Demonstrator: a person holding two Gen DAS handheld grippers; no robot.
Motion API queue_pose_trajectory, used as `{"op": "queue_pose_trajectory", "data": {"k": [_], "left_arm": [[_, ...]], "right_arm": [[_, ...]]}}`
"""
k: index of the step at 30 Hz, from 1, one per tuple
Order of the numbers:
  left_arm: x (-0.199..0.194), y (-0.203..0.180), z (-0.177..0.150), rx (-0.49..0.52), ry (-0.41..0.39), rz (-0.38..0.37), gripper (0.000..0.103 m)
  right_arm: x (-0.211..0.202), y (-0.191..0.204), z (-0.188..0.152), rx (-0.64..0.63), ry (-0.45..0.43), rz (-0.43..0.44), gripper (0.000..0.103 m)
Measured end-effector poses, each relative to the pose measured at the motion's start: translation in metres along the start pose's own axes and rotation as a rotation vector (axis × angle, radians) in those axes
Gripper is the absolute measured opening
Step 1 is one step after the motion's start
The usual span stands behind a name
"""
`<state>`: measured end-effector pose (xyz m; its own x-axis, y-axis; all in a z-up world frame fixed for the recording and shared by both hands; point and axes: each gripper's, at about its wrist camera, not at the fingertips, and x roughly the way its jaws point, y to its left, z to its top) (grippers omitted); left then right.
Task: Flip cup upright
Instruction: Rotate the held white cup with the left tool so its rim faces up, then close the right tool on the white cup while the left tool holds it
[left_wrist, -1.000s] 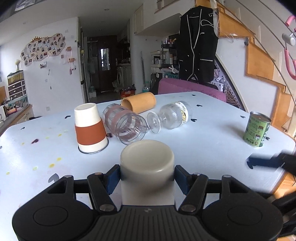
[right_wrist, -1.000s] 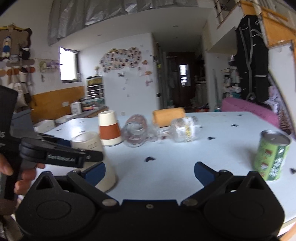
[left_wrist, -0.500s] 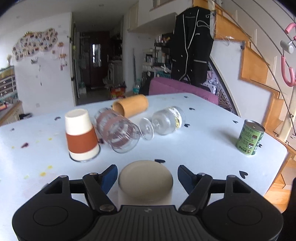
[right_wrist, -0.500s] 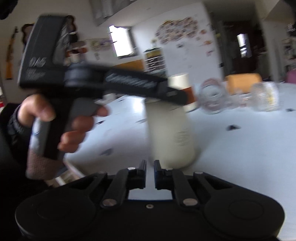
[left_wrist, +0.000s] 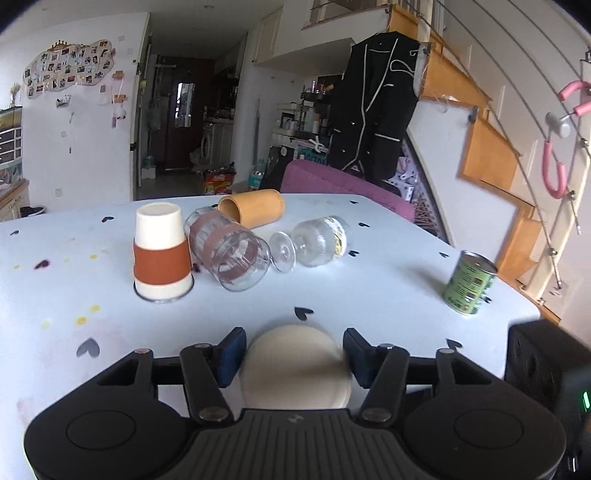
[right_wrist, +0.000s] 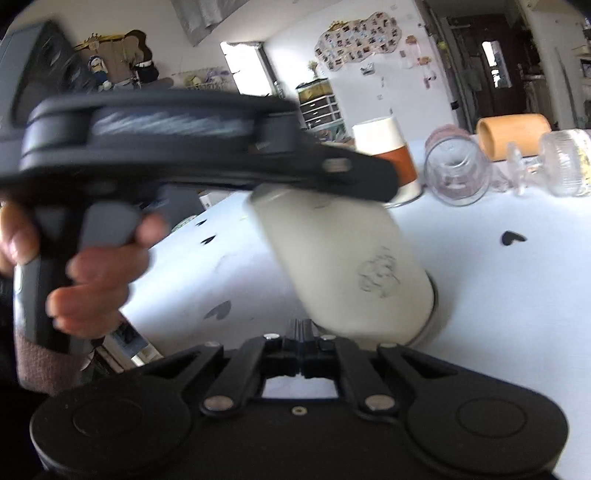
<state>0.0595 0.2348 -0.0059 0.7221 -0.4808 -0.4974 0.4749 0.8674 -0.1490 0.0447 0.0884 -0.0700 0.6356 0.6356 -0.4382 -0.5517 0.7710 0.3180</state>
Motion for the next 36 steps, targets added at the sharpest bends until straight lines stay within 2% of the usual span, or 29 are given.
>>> {"op": "queue_pose_trajectory", "data": {"k": [6, 10, 14, 17, 18, 21, 25, 30, 35, 36], "left_arm": [[0.0, 0.006, -0.021, -0.023, 0.037, -0.015, 0.053], [0.01, 0.013, -0.029, -0.056, 0.065, 0.002, 0.052], [0.008, 0.021, -0.023, -0.062, 0.015, 0.047, 0.054], [0.013, 0.033, -0.007, -0.063, -0.031, 0.089, 0.076], [0.019, 0.038, -0.001, -0.057, -0.027, 0.101, 0.076], [0.042, 0.059, 0.008, -0.093, 0.018, 0.159, 0.074], [0.061, 0.079, 0.0, -0.16, 0.105, 0.123, 0.066], [0.059, 0.074, -0.007, -0.156, 0.096, 0.129, 0.064], [0.052, 0.059, -0.016, -0.127, 0.094, 0.141, 0.064], [0.05, 0.056, -0.019, -0.124, 0.095, 0.138, 0.064]], "right_arm": [[-0.006, -0.018, 0.001, 0.045, -0.017, -0.105, 0.001], [-0.017, -0.029, 0.005, 0.065, -0.03, -0.119, 0.001], [-0.028, -0.036, 0.005, 0.064, -0.042, -0.161, 0.004], [-0.032, -0.045, 0.011, 0.093, -0.058, -0.184, 0.008], [-0.033, -0.048, 0.013, 0.101, -0.063, -0.188, 0.009], [-0.034, -0.052, 0.022, 0.113, -0.077, -0.2, 0.01], [-0.032, -0.054, 0.033, 0.123, -0.084, -0.196, 0.012], [-0.026, -0.058, 0.044, 0.16, -0.084, -0.182, 0.016], [-0.014, -0.063, 0.058, 0.239, -0.07, -0.137, 0.029], [-0.011, -0.064, 0.06, 0.261, -0.066, -0.125, 0.036]]}}
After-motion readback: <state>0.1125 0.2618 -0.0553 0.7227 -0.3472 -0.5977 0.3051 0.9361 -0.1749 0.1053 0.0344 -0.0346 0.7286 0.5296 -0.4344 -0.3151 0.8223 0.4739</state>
